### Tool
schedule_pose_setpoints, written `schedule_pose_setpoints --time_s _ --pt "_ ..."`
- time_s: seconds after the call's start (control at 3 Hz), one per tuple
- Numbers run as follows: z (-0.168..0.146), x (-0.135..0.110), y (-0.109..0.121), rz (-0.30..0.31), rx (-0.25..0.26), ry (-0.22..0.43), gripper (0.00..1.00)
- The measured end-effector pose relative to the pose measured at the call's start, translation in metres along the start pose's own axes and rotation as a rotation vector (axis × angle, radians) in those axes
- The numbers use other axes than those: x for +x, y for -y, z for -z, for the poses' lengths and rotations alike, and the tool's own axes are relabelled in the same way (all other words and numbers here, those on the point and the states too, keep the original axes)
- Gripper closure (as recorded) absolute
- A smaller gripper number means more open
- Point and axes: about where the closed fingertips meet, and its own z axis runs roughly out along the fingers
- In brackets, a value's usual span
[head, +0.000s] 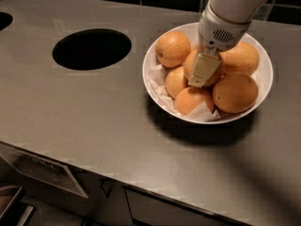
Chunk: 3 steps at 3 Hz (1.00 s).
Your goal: Pick orange from white bowl
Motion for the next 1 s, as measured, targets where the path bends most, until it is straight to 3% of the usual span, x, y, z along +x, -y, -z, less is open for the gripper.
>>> schedule_pose_setpoints --time_s 0.33,1.0 --pt "0.000 0.000 0.000 0.000 0.000 0.000 1.00" --pt "0.042 -0.008 -0.008 0.043 0.085 0.107 1.00"
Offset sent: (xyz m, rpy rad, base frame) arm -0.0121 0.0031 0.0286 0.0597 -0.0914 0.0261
